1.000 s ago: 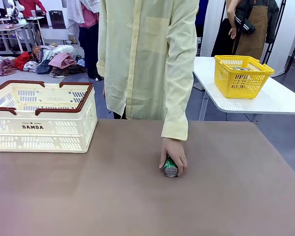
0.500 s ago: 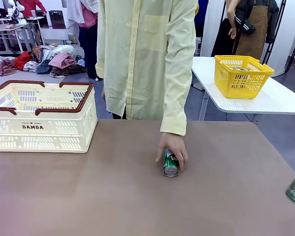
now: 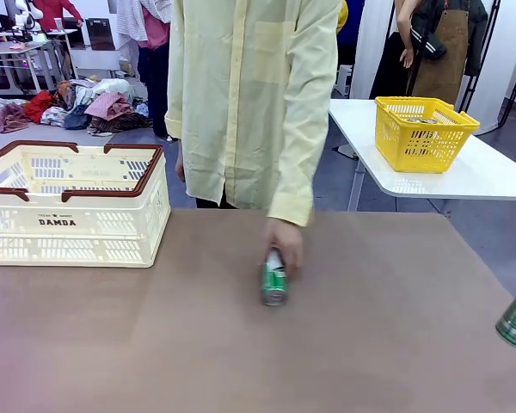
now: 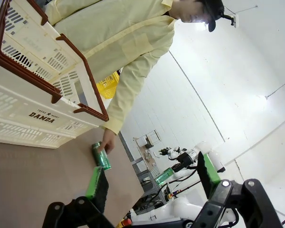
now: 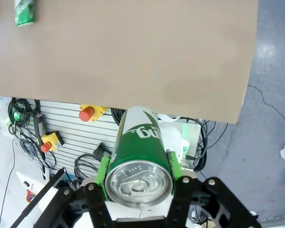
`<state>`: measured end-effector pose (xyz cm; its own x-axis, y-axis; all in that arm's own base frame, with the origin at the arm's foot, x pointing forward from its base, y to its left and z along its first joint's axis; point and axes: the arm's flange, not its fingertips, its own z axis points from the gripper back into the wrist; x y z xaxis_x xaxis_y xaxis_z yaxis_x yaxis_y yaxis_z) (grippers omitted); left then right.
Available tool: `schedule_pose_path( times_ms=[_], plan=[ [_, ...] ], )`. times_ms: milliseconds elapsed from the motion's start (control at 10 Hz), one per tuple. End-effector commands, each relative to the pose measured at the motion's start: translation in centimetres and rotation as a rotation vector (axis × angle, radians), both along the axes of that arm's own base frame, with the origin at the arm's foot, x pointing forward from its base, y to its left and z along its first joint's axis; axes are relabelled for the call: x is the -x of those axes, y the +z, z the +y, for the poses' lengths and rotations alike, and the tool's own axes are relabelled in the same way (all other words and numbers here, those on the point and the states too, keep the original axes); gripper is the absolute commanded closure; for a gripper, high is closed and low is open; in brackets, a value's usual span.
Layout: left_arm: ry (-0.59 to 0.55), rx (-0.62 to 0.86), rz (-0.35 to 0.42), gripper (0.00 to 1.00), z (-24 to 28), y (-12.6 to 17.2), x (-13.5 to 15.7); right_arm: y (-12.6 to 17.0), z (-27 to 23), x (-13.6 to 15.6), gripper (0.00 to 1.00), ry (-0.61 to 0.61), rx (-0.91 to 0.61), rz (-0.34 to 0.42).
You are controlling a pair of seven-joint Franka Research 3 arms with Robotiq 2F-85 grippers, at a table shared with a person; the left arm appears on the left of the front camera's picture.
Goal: Place the drinks into the Shopping basket.
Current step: Pick up one drink and place it into the Shopping basket.
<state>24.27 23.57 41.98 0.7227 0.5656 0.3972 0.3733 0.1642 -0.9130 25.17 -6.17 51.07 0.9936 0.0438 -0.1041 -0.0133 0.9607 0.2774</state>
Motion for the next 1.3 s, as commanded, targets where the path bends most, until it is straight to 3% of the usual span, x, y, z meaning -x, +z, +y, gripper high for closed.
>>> schedule_pose_path(
  times_ms=[0,1200],
  plan=[
    [0.002,0.020,-0.006,0.00,0.1,0.3,0.1,0.3,1.2,-0.5,1.00,-0.023,0.026,-0.032],
    [0.002,0.020,-0.006,0.00,0.1,0.3,0.1,-0.8,-1.0,0.4,1.00,-0.080,-0.008,-0.031]
  ],
)
